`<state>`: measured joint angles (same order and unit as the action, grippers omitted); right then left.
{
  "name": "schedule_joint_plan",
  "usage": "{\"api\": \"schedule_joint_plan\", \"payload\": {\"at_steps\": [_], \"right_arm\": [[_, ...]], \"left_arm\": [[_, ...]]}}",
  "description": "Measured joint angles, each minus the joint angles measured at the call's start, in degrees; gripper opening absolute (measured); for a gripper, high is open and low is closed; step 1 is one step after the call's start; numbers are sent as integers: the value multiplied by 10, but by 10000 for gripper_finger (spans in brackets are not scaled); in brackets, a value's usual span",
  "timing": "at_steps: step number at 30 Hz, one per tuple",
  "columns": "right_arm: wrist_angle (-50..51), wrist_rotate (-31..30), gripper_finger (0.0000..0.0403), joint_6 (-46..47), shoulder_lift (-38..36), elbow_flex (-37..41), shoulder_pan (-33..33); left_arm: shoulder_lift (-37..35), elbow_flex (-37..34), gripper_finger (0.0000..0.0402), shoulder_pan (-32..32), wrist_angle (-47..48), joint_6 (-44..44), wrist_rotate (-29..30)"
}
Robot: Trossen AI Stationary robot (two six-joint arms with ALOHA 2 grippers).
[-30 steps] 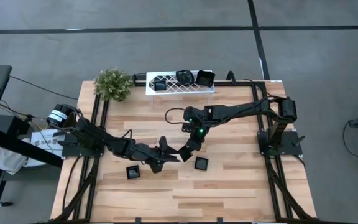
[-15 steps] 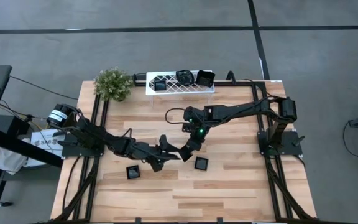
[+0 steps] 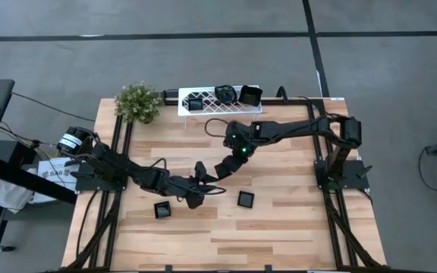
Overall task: Pick & Place Mini shaped plates
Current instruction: Stack the black square plate on top of the black square plate on the shelf
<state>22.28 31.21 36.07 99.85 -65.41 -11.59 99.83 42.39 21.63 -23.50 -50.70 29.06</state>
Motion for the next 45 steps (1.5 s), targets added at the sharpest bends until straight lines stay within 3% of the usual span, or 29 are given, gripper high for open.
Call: {"api": "schedule_joint_plan", "payload": {"at_steps": [20,40,45], "right_arm": [[5,4,0,38,0,0,-10],[-12,24,0,39,0,-8,-13],[-18,31,0,39,0,-9,-13]], "left_arm": [[4,1,154,-43,31,-105,-3],[23,7,154,-57,29,-108,2],[24,7,151,-58,29,-110,-36]]}}
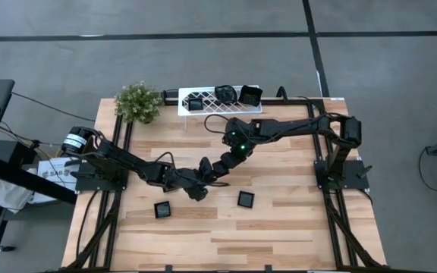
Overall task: Pick & Place Mini shaped plates
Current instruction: Stack the black square plate on top of the black square plate on the shelf
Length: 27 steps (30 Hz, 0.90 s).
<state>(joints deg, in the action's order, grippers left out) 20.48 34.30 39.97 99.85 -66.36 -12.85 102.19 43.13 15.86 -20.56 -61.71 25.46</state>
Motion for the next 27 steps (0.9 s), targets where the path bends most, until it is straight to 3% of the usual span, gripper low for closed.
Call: {"api": "schedule_joint_plan", "payload": {"at_steps": [14,27], "right_arm": [[3,-1,0,0,0,0,1],[5,0,0,-9,0,1,1]], "left_arm": [[0,0,63,-7,0,-25,-13],[0,0,26,-7,-3,-26,-14]]}}
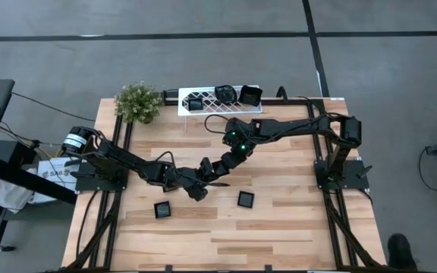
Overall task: Pick & Place Mini shaped plates
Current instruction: Stack the black square plate on top of the black square plate on the shelf
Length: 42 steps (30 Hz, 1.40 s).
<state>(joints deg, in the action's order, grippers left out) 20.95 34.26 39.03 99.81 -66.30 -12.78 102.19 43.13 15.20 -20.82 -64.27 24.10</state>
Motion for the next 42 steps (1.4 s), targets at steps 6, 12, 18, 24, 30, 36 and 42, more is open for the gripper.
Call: {"api": "schedule_joint_plan", "payload": {"at_steps": [6,12,18,24,30,36,42], "right_arm": [[-2,0,5,-7,0,0,0],[-5,1,26,-21,0,0,0],[-5,2,50,-35,1,0,-1],[-4,0,63,-52,1,-5,-21],[-5,1,64,-71,-10,-20,-45],[52,-24,64,-100,-43,-20,-58],[122,-188,64,-133,-102,-20,-47]], "left_arm": [[0,0,15,0,0,0,0],[0,0,11,0,-2,0,-2],[0,0,11,0,-2,0,-3],[0,0,11,0,-2,0,-4],[0,0,11,2,-2,2,-5],[0,0,11,3,-2,2,-2],[-3,0,10,12,0,2,81]]}}
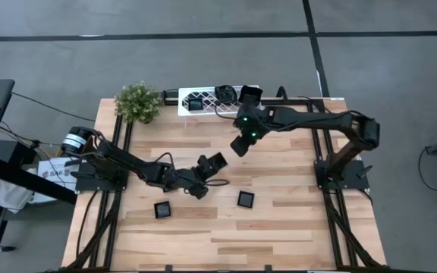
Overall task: Pick & Place Mini shaped plates
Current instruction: Stack the black square plate on top of the black square plate on the shelf
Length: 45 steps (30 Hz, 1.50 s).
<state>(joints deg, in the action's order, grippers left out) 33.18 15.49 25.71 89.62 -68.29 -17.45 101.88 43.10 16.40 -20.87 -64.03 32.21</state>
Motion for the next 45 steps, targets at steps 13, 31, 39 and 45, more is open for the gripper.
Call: {"api": "schedule_joint_plan", "payload": {"at_steps": [13,31,39,45], "right_arm": [[101,-205,64,-10,-143,0,37],[177,-386,64,-80,-172,0,38],[170,-456,64,-124,-172,0,37],[174,-456,64,-128,-172,0,36]], "left_arm": [[-147,-1,10,-42,-1,172,242],[-212,-1,10,-271,-2,342,26],[-127,-1,10,-293,-53,373,66],[-115,-1,10,-293,-81,340,97]]}}
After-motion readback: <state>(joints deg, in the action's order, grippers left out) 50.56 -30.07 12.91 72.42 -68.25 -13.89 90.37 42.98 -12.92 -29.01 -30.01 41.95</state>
